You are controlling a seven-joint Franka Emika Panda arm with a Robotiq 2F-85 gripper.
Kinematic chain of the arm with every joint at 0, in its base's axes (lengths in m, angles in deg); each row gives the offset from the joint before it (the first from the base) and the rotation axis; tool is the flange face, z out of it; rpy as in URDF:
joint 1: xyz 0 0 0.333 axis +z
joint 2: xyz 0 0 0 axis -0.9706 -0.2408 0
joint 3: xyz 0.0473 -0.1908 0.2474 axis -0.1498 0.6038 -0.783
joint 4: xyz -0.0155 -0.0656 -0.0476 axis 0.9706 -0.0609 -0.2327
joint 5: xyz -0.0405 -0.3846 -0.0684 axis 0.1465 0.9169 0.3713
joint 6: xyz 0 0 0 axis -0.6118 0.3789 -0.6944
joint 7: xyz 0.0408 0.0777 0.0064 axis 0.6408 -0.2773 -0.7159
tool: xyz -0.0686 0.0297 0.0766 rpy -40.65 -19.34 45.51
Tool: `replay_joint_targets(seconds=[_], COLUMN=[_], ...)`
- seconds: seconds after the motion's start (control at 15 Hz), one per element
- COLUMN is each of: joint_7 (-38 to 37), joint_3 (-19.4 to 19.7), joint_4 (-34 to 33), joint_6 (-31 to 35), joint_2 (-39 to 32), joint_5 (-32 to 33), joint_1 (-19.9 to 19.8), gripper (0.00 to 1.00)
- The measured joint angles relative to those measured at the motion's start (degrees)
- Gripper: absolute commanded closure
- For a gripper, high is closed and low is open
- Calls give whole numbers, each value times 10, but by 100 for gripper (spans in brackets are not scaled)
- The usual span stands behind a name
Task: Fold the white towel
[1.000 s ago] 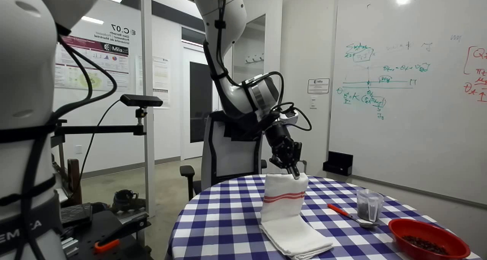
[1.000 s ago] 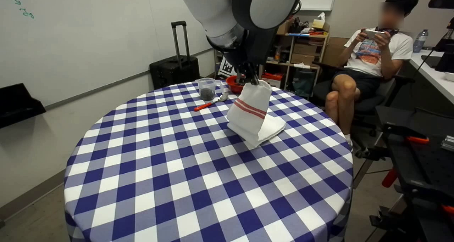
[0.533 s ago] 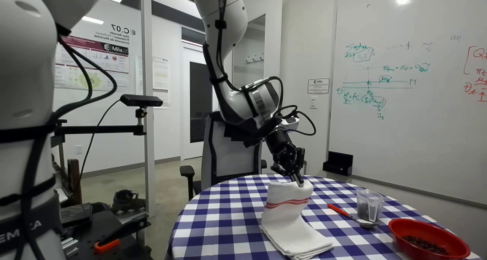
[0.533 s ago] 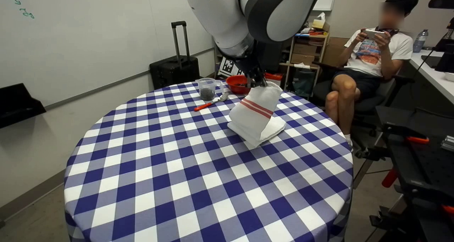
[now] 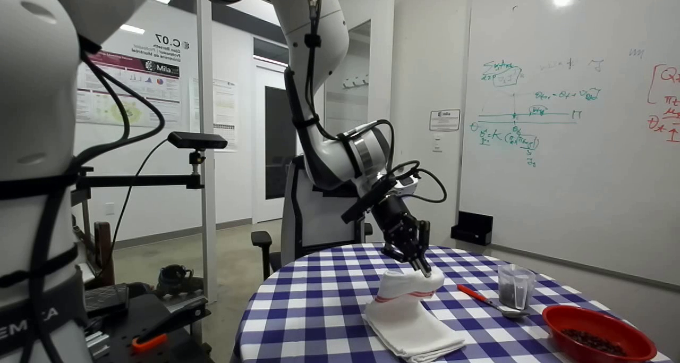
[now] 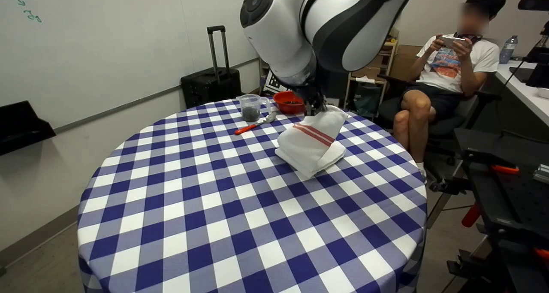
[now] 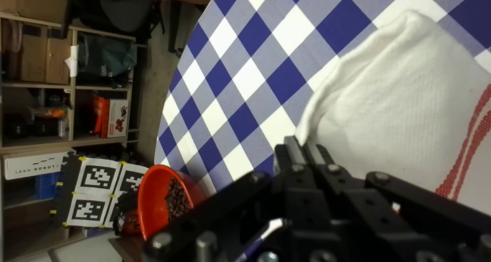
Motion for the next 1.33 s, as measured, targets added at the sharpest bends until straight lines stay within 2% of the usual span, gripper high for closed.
replay_joint_targets(seconds=[0.6, 1.33], joint_7=[-27, -94], joint_3=[5, 24], joint_4=[9, 6], joint_6=[43, 94], joint_2=[-24, -61], joint_5=[22, 61], joint_1=[-4, -9], gripper=[99, 99])
